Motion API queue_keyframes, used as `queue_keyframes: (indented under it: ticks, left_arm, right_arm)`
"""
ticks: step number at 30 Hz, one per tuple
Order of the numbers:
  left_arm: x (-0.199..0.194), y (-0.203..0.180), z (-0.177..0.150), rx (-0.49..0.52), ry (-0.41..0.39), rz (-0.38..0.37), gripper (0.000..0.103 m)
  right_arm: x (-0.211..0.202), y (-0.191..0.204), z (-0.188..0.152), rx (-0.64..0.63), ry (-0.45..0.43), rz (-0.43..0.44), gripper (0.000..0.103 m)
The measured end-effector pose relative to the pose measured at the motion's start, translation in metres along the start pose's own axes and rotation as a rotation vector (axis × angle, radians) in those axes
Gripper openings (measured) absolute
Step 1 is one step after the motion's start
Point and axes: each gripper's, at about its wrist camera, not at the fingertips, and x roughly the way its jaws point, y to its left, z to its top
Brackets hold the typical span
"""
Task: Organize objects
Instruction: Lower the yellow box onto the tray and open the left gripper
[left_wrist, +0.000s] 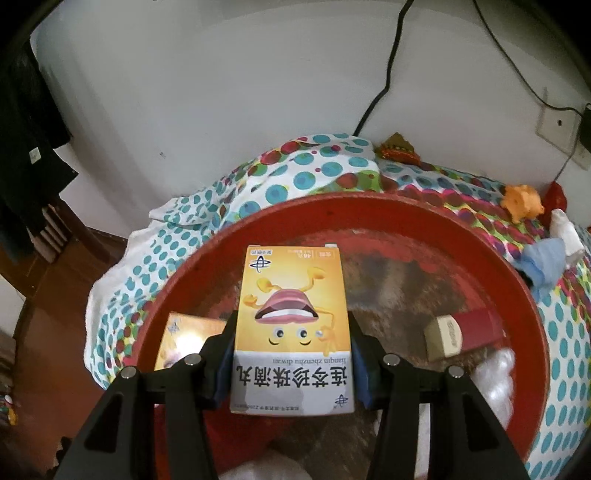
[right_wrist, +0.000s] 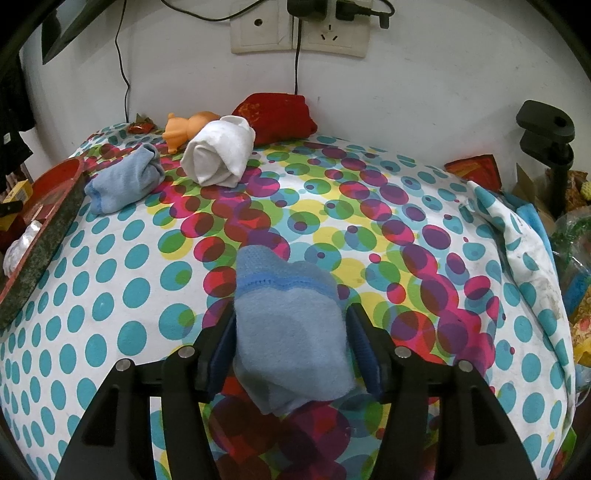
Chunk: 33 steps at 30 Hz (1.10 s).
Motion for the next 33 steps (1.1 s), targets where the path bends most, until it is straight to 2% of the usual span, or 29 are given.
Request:
queue_keyframes:
  ticks: [11, 13, 19, 24, 27, 30, 33]
  left_arm:
    - [0.013, 0.002, 0.015, -0.004, 0.015, 0.038, 0.053]
    - [0.016, 0.002, 0.014, 0.011, 0.026, 0.050, 0.056]
    - [0.017, 0.007, 0.007, -0.024, 0.056, 0.013, 0.056]
    - [0.003, 0.005, 0.000, -0.008, 0.024, 0.018, 0.056]
    - [-0.008, -0.001, -0.009, 0.019, 0.017, -0.011, 0.056]
    - [-0.027, -0.011, -0.022, 0.073, -0.030, 0.005, 0.056]
    - [-0.045, -0.022, -0.037, 0.120, -0.070, -0.026, 0.056]
  right_arm:
    - [0.000, 0.000, 0.000, 0.000, 0.000, -0.001, 0.057]
    - [0.000, 0.001, -0.001, 0.001, 0.001, -0.002, 0.057]
    - [0.001, 0.000, 0.000, -0.001, 0.001, -0.001, 0.057]
    - [0.001, 0.001, 0.000, 0.000, 0.001, -0.001, 0.058]
    - [0.001, -0.001, 0.000, 0.003, 0.002, -0.003, 0.060]
    - [0.002, -0.001, 0.000, 0.004, 0.002, -0.005, 0.060]
    - [0.002, -0.002, 0.000, 0.005, 0.003, -0.004, 0.060]
